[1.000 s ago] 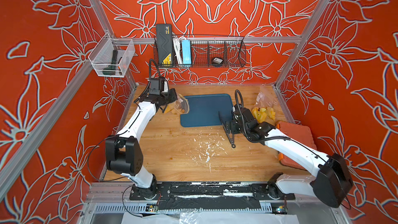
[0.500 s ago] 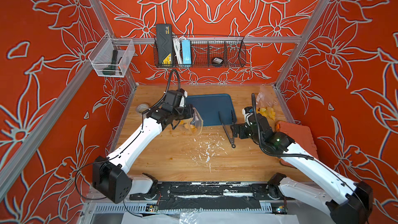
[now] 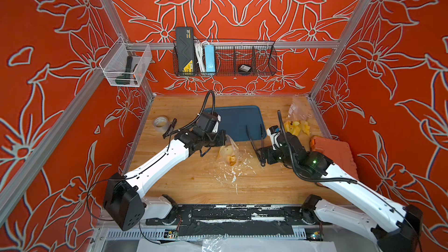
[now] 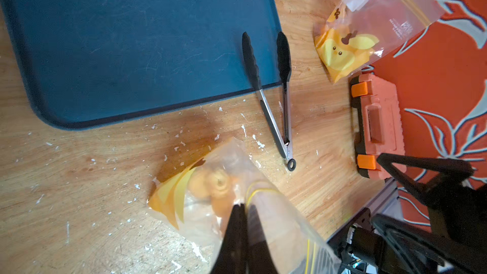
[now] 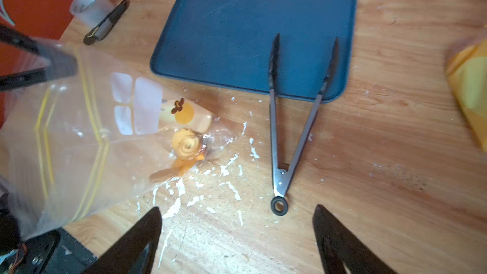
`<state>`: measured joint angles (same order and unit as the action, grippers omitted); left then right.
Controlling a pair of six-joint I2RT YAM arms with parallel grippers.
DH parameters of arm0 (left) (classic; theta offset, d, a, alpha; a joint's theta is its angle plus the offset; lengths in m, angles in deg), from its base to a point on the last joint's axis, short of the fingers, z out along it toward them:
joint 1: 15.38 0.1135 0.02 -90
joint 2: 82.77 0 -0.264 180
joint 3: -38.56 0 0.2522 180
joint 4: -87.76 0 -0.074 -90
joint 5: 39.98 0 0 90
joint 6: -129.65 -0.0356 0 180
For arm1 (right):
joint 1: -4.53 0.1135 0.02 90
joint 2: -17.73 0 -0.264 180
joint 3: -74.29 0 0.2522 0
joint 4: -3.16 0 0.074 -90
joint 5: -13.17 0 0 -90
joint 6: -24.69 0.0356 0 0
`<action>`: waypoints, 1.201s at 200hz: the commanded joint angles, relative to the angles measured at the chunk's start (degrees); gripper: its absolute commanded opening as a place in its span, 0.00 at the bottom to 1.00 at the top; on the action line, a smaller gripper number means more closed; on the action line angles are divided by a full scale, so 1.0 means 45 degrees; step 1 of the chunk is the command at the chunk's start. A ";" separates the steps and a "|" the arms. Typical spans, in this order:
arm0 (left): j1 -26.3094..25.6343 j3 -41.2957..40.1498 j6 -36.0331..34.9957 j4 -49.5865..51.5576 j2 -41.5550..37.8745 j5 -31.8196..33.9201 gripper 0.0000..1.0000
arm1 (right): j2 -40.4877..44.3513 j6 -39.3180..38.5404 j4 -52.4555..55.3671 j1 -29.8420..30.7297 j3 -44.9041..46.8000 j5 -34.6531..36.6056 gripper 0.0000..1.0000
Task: Put the cookies into a resealable bag to prevent moisture
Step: Place the ziploc bag at the center of the board.
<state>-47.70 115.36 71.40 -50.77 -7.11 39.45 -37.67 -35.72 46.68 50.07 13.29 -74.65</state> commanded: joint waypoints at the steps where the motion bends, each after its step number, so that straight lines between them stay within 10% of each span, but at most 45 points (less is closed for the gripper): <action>1: -0.0006 0.0052 -0.0462 -0.0267 0.0082 0.0504 0.00 | -0.0387 0.0783 -0.0567 0.0759 -0.0525 0.0004 0.89; 76: -0.0006 -0.0421 -0.0876 -0.0231 0.0038 0.0800 0.19 | -0.2659 -0.2726 -0.2588 0.1189 -0.2041 -0.3194 0.79; 125: -0.0006 -0.0553 -0.0955 -0.0308 -0.0068 0.0862 0.30 | -0.5139 -0.3360 -0.1722 0.1133 -0.3684 -0.1484 0.72; 176: 0.0071 -0.1621 -0.1608 -0.1352 -0.1757 0.1860 0.80 | -0.6168 -0.3065 -0.1763 0.0427 -0.4420 -0.0961 0.46; 240: 0.0150 -0.5861 -0.5672 -0.7242 -0.5464 0.1118 0.96 | -0.6803 -0.2629 -0.2254 -0.1704 -0.4171 -0.4288 0.22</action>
<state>-47.24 94.86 58.13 -69.00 -27.22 48.19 -67.18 -48.51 37.81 45.48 -5.42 -86.19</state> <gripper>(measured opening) 0.954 0.252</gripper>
